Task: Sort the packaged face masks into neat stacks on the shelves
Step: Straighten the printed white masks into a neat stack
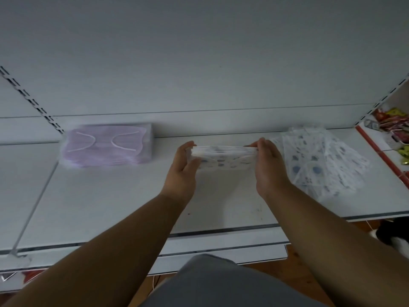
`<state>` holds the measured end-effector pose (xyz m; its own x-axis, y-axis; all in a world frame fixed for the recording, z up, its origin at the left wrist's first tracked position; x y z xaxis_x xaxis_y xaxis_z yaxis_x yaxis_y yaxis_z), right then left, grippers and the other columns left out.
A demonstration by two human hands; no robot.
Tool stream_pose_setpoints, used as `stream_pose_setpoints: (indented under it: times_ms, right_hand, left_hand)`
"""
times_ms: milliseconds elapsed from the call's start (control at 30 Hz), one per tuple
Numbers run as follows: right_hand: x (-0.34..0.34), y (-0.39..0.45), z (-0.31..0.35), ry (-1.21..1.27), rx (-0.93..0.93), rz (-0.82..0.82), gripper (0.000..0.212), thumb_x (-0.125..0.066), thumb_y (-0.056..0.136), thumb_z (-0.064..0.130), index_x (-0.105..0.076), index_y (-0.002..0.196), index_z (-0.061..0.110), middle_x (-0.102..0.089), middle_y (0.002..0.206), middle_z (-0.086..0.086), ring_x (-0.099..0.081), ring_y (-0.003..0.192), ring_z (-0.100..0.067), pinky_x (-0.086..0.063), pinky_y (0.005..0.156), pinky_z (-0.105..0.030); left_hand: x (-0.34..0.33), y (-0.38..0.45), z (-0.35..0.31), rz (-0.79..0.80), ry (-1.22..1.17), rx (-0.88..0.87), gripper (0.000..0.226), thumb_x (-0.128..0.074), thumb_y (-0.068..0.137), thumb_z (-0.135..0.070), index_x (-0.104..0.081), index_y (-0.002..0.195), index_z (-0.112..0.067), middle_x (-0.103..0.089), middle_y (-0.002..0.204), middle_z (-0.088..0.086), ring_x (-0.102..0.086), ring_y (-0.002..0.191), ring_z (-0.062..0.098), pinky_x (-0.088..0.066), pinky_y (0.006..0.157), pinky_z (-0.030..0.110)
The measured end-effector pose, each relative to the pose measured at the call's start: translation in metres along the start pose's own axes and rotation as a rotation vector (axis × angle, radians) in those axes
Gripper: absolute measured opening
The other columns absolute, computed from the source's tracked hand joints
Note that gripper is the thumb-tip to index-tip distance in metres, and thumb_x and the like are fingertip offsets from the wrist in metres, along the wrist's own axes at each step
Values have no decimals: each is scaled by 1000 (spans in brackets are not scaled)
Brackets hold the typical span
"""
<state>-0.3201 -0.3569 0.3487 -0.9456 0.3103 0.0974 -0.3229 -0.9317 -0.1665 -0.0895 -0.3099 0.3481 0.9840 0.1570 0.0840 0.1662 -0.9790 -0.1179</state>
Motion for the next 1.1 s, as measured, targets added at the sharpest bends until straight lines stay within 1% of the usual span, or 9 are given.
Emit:
stream_pose_setpoints:
  times_ms: [100,233,333,467,567,700,833,1000,1100]
  right_hand:
    - [-5,3,-2,-56,-10,73,31,-43,103,41,-57,88,18,-55,83,0,-50,74,-13,-37,65,-29]
    - [-6,4,-3,-77,-16,137,38,-43,102,45,-55,104,8,-49,91,-6,-45,84,-17,-35,68,-32]
    - [-6,3,-3,-74,-10,153,32,-41,102,46,-55,94,20,-50,91,-7,-46,84,-18,-37,73,-33]
    - [0,2,0,-99,27,133,36,-36,102,51,-55,90,23,-53,85,-2,-49,78,-15,-40,75,-33]
    - [2,-7,14,-282,249,213,54,-42,90,62,-51,104,10,-52,87,5,-48,74,-3,-41,70,-23]
    - [0,-14,9,-500,344,264,39,-55,96,42,-49,123,15,-58,113,3,-55,101,-11,-38,84,-24]
    - [-5,-23,21,-505,413,310,53,-40,95,55,-50,125,13,-57,113,3,-56,102,-14,-35,86,-24]
    - [-8,-20,6,-649,396,400,46,-57,94,46,-45,129,18,-59,118,4,-56,103,-14,-44,89,-31]
    - [-3,-18,10,-666,420,386,31,-55,98,36,-49,123,18,-61,107,1,-58,94,-13,-44,82,-29]
  left_hand:
    - [3,6,1,-3,181,-36,38,-46,102,-15,-44,138,-29,-56,130,-1,-54,119,19,-41,107,34]
    - [6,12,-3,26,492,-133,46,-41,102,-13,-37,147,-26,-49,144,3,-48,130,21,-34,109,27]
    - [4,9,-9,59,612,-176,52,-40,105,-14,-26,155,-22,-37,156,2,-36,141,18,-23,112,21]
    - [5,9,-12,41,651,-217,45,-38,105,-16,-39,150,-20,-49,146,3,-47,133,19,-33,110,24]
    - [16,9,-16,-34,666,-219,33,-41,105,-17,-59,132,-15,-61,126,4,-56,110,16,-36,93,19]
    - [25,7,-19,-94,701,-202,26,-49,103,-19,-66,120,-12,-66,115,4,-55,97,14,-33,82,16]
    - [33,7,-21,-131,723,-212,24,-48,103,-20,-68,114,-11,-67,107,5,-53,88,12,-38,80,20]
    - [28,3,-24,-94,742,-223,28,-45,104,-20,-63,123,-8,-65,116,9,-61,101,23,-38,85,21]
    - [24,1,-26,-83,769,-234,31,-45,104,-19,-61,128,-7,-65,122,10,-61,108,26,-37,89,21]
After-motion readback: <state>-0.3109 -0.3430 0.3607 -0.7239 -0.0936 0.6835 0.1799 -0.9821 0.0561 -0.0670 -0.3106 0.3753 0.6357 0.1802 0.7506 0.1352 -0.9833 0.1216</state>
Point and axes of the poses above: each hand's wrist, its own y-axis towards the middle knuckle, its own x-axis out of the back of the hand, z = x × y, the point moved 10 cm from there along y, towards the middle knuckle
